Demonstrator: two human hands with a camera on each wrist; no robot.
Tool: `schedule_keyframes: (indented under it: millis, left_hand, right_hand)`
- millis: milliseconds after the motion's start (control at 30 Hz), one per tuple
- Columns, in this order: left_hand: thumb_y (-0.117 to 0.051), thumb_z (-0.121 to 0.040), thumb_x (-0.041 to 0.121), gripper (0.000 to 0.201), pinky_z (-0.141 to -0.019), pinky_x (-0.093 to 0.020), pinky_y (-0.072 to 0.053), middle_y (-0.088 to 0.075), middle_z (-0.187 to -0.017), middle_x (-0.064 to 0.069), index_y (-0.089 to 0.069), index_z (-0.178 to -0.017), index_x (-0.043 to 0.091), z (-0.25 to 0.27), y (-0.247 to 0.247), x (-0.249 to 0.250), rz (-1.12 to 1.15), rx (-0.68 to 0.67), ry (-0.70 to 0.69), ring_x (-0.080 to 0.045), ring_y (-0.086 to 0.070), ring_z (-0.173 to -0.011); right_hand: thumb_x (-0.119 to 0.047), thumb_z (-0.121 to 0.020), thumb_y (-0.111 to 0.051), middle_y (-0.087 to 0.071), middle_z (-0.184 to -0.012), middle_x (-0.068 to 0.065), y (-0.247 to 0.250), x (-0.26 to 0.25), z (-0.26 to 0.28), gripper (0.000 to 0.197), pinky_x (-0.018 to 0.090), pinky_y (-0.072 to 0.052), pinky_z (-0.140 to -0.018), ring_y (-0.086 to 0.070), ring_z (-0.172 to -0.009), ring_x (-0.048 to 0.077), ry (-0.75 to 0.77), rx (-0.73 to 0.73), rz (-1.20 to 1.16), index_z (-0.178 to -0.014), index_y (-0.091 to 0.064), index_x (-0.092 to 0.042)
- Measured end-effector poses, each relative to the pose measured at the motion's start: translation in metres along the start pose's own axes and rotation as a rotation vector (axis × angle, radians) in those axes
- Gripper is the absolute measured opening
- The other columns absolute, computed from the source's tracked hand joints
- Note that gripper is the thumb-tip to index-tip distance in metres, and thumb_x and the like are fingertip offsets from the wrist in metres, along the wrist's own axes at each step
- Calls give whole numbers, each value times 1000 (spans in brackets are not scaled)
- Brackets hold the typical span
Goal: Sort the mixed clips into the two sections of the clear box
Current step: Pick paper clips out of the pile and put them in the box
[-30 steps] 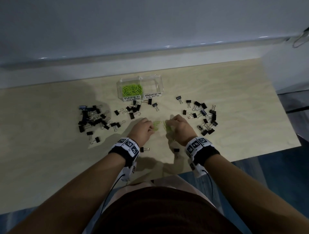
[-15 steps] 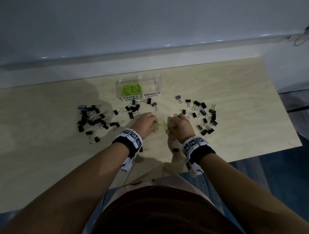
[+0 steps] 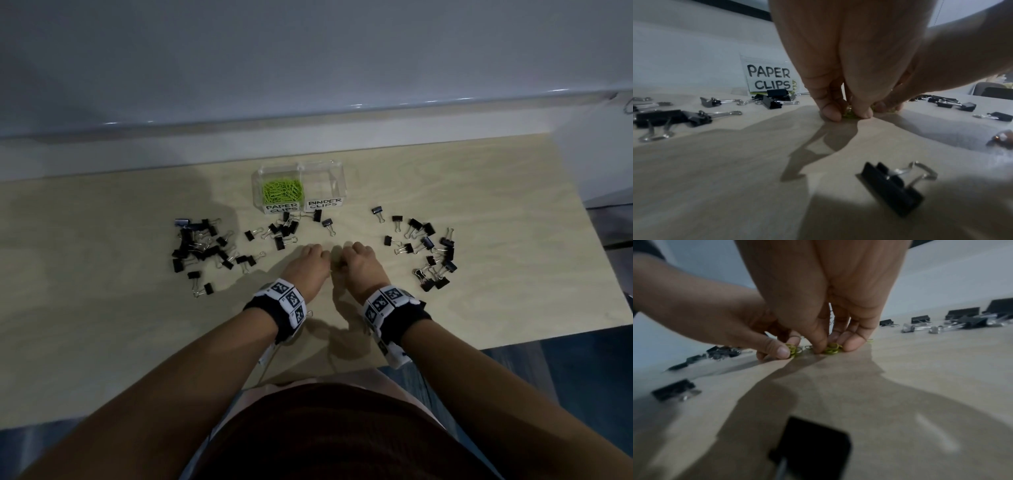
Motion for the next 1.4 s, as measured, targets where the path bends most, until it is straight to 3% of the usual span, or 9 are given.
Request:
schedule_keyframes:
  millis: [100,267,400,533,767,1000,1100,1267,1400]
  left_hand:
    - [-44,-91,1,30,-93,-38,-43,-45,-123,-19,-42,-121,0,3,-1,2,-53,-8,-3,-33,-40,-117]
    - [-44,-91,1,28,-95,-40,-43,-48,-119,-20,-43,-118,0,7,-3,-4,-36,-10,-2,-33,-44,-113]
    - [-50,-92,7,11,-80,-37,-43,-54,-105,-16,-49,-102,2,8,6,-21,200,39,69,-31,-53,-99]
    - [-51,-94,19,16,-73,-36,-42,-57,-91,-12,-51,-91,3,10,42,-49,482,195,169,-26,-54,-83]
    - [-53,-93,21,15,-64,-21,-37,-58,-84,-2,-55,-89,7,-22,114,-102,451,435,362,-15,-54,-75]
    - [-65,-85,16,28,-82,-33,-43,-57,-113,-13,-57,-109,5,-30,118,-106,337,362,357,-28,-58,-99]
    - [-63,-86,15,18,-81,-30,-43,-56,-111,-8,-59,-102,8,-6,100,-90,346,405,246,-24,-56,-96]
    - [-66,-83,22,22,-81,-31,-42,-52,-109,-6,-59,-99,9,12,23,-48,447,41,194,-24,-54,-96]
    - [-65,-83,20,20,-88,-36,-41,-51,-109,-11,-58,-95,6,9,0,-32,426,53,233,-27,-47,-104]
  right_hand:
    - [-14,-80,-34,-58,-95,19,-6,-4,2,33,39,-45,-75,-53,-83,34,105,-5,111,-95,-58,1]
    - [-16,-76,-39,-59,-78,18,0,-7,6,28,37,-51,-55,-56,-64,35,224,71,149,-84,-60,1]
    - [1,-81,-55,-59,-93,24,8,-4,-4,18,41,-48,-68,-56,-83,38,151,32,31,-97,-58,7]
    - [1,-80,-54,-60,-78,17,24,-3,-18,7,39,-49,-64,-58,-69,32,100,133,-251,-77,-59,-1]
    - [-4,-86,-54,-66,-81,11,74,-73,-92,10,37,-54,-72,-61,-73,24,133,279,-316,-81,-63,-4]
    - [-5,-86,-57,-62,-109,13,83,-96,-114,25,31,-48,-87,-59,-98,25,208,102,-52,-110,-63,-7]
    - [-3,-85,-57,-63,-101,9,90,-55,-89,20,32,-50,-86,-59,-88,20,227,148,-80,-102,-66,-9]
    - [-3,-84,-58,-63,-96,7,67,22,-30,17,38,-53,-81,-61,-85,22,115,46,27,-94,-69,-12]
    - [-4,-81,-60,-59,-101,8,46,42,-11,19,39,-53,-77,-58,-88,27,63,76,69,-98,-66,-10]
Point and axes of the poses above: each hand's wrist, its own z-axis away from the middle knuckle, its own y-axis out of the back of the hand, x = y × z, the point moved 3 cm from there along -z, towards the middle knuckle
